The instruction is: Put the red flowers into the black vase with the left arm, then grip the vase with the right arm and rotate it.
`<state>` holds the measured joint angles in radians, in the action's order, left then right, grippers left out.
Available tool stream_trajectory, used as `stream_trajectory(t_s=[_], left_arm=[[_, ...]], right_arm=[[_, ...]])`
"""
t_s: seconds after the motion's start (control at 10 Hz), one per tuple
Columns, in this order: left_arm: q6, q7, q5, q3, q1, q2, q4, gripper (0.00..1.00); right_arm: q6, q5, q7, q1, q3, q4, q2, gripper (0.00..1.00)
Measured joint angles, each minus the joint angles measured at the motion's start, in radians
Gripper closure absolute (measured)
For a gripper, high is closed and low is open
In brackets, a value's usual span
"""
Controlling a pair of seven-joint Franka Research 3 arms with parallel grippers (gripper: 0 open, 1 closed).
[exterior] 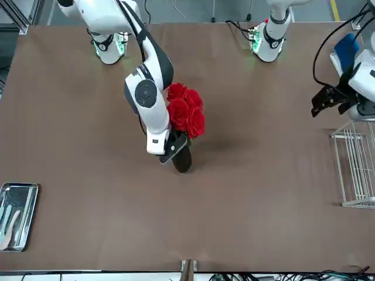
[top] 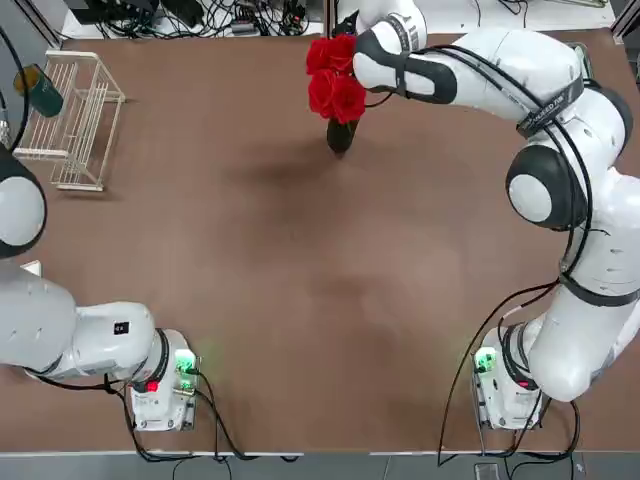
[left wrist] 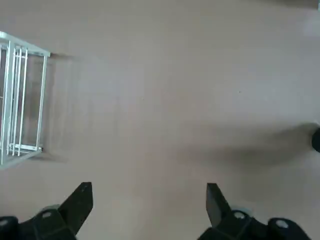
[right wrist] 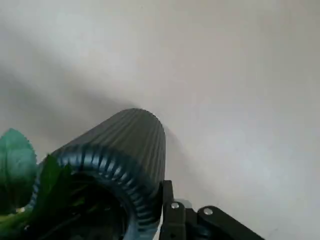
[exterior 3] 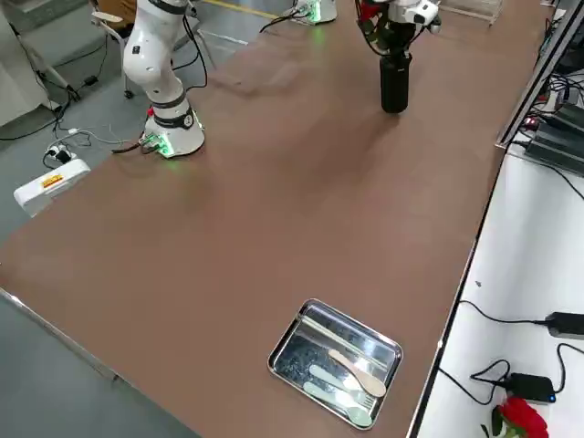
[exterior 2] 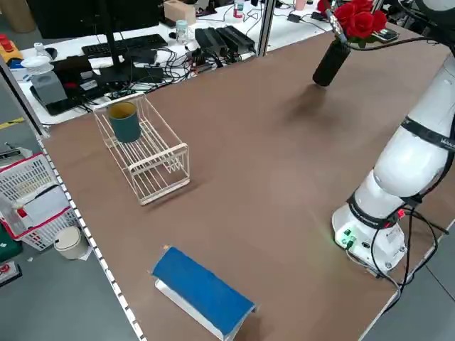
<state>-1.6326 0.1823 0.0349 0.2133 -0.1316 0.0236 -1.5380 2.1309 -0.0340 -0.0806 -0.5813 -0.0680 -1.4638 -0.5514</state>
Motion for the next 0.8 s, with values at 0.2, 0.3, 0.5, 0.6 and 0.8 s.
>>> stream_trajectory(t_s=[0.2, 0.3, 0.5, 0.6, 0.8], left_arm=[[0.000, 0.000, 0.046, -0.002, -0.061, 0.007, 0.000, 0.00], [0.000, -0.001, 0.049, -0.002, -0.075, 0.012, 0.000, 0.00], [0.000, 0.000, 0.049, -0.001, -0.076, 0.016, 0.000, 0.00], [0.000, 0.001, 0.049, -0.001, -0.077, 0.017, 0.000, 0.00], [0.000, 0.002, 0.049, -0.002, -0.082, 0.024, 0.000, 0.00]], right_arm=[[-0.069, -0.083, -0.054, -0.007, -0.030, 0.031, -0.003, 0.73], [-0.100, -0.095, -0.067, -0.012, -0.040, 0.048, -0.008, 0.73], [-0.111, -0.101, -0.083, -0.014, -0.047, 0.060, -0.028, 0.73], [-0.111, -0.102, -0.098, -0.014, -0.049, 0.061, -0.045, 0.73], [-0.108, -0.104, -0.147, -0.013, -0.049, 0.068, -0.073, 0.73]])
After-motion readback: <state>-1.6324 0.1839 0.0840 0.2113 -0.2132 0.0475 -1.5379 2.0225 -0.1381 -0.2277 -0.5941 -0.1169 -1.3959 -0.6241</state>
